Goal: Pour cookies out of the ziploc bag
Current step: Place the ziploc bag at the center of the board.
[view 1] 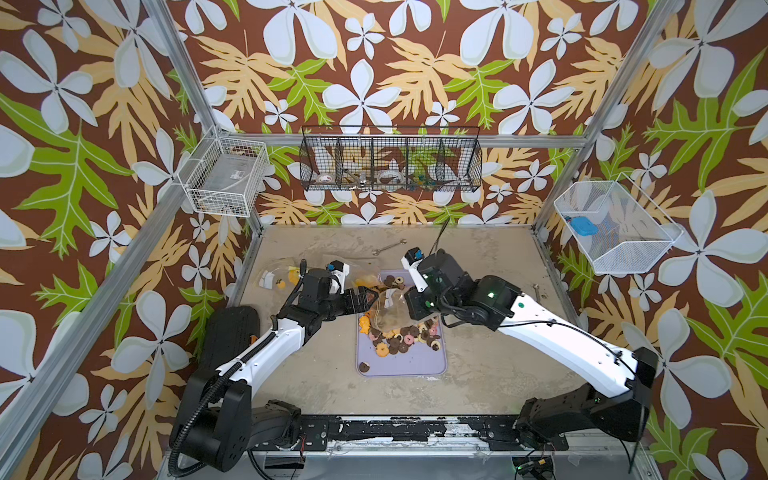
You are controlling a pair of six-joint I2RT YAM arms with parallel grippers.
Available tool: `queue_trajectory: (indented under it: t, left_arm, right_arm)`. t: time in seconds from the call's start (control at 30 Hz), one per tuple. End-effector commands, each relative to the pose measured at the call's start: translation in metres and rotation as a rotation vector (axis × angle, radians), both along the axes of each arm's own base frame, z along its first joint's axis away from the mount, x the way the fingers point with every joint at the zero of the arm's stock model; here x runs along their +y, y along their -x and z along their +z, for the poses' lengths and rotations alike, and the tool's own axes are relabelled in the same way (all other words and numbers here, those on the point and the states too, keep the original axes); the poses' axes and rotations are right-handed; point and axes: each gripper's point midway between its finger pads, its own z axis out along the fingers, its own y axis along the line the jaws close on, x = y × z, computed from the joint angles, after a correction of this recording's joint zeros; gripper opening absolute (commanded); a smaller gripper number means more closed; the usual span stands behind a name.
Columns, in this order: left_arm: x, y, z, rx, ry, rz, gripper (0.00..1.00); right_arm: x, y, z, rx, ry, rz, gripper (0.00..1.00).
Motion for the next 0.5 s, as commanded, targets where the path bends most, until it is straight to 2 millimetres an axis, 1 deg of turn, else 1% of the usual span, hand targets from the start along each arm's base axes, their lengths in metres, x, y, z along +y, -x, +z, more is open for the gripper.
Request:
queue_trajectory:
  t: [0.0,0.03,0.07,0.1,0.17,0.2,0.23,0.27,0.33,0.47]
  left_arm:
    - [0.002,-0.001,0.004,-0.013,-0.012,-0.002,1.0]
    - [0.002,-0.001,0.004,-0.014,-0.012,-0.002,1.0]
    - [0.002,-0.001,0.004,-0.014,-0.012,-0.002,1.0]
    - [0.002,-0.001,0.004,-0.013,-0.012,-0.002,1.0]
    - [0.001,-0.001,0.004,-0.012,-0.009,-0.004,1.0]
    - [0.002,-0.001,0.004,-0.011,-0.007,-0.003,1.0]
    - [0.002,-0.001,0.005,-0.014,-0.006,-0.003,1.0]
    - [0.002,-0.001,0.007,-0.017,-0.006,-0.002,1.0]
    - [0.002,0.0,0.008,-0.022,-0.007,-0.002,1.0]
    - [0.003,0.001,0.007,-0.02,-0.01,-0.005,1.0]
  right_arm:
    - [-0.013,-0.003,0.035,-0.08,-0.025,-0.037,0.0]
    - [-0.015,-0.002,0.04,-0.09,-0.032,-0.042,0.0]
    - [-0.016,-0.003,0.039,-0.094,-0.037,-0.044,0.0]
    - [-0.014,-0.004,0.027,-0.083,-0.027,-0.039,0.0]
    - [-0.009,-0.008,-0.006,-0.029,-0.008,-0.021,0.0]
    - [-0.006,-0.007,-0.026,0.007,0.015,-0.008,0.0]
    - [-0.003,-0.007,-0.041,0.032,0.034,0.004,0.0]
    - [-0.002,-0.006,-0.051,0.05,0.051,0.01,0.0]
    - [-0.002,-0.006,-0.061,0.065,0.071,0.014,0.0]
    - [-0.002,-0.009,-0.062,0.064,0.055,0.017,0.0]
